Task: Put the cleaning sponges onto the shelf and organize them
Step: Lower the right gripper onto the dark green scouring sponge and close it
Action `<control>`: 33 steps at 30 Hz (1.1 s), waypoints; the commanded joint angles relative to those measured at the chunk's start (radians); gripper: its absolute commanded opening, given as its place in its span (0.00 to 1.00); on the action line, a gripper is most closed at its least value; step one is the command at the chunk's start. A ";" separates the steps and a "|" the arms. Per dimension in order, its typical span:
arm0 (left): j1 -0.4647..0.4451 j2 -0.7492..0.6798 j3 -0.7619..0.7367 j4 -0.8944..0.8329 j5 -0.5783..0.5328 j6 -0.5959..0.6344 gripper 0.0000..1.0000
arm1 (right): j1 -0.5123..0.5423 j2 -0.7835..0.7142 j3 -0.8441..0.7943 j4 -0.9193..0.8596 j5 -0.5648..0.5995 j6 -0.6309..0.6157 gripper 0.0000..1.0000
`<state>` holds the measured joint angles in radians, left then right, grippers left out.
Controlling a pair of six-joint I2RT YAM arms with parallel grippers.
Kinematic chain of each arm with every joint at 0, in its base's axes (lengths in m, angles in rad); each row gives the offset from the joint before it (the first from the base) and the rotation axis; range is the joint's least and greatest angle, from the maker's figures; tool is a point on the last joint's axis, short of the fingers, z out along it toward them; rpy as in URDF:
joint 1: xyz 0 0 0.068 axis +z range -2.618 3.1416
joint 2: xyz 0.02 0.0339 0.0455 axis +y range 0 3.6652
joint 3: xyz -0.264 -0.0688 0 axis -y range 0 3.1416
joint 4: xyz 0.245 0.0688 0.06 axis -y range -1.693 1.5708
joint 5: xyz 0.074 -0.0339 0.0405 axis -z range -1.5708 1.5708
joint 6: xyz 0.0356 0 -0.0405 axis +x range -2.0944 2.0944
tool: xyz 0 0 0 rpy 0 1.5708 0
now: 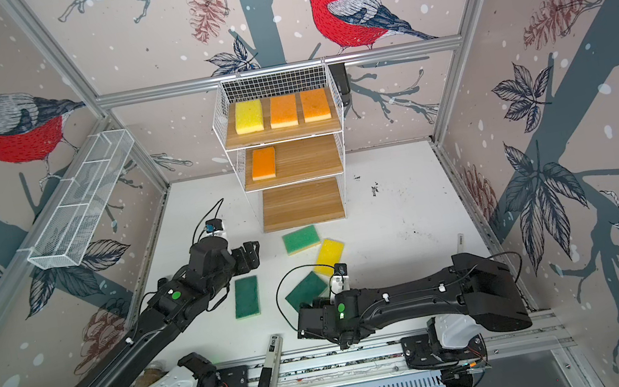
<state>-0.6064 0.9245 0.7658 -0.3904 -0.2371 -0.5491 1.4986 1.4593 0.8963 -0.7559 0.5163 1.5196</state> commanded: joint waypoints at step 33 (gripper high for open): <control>0.002 -0.160 -0.053 0.001 0.021 -0.034 0.88 | -0.041 0.113 -0.081 0.127 -0.216 -0.053 0.88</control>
<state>-0.6052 0.7708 0.7158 -0.4019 -0.2134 -0.5762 1.4582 1.5646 0.8066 -0.6136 0.3065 1.4860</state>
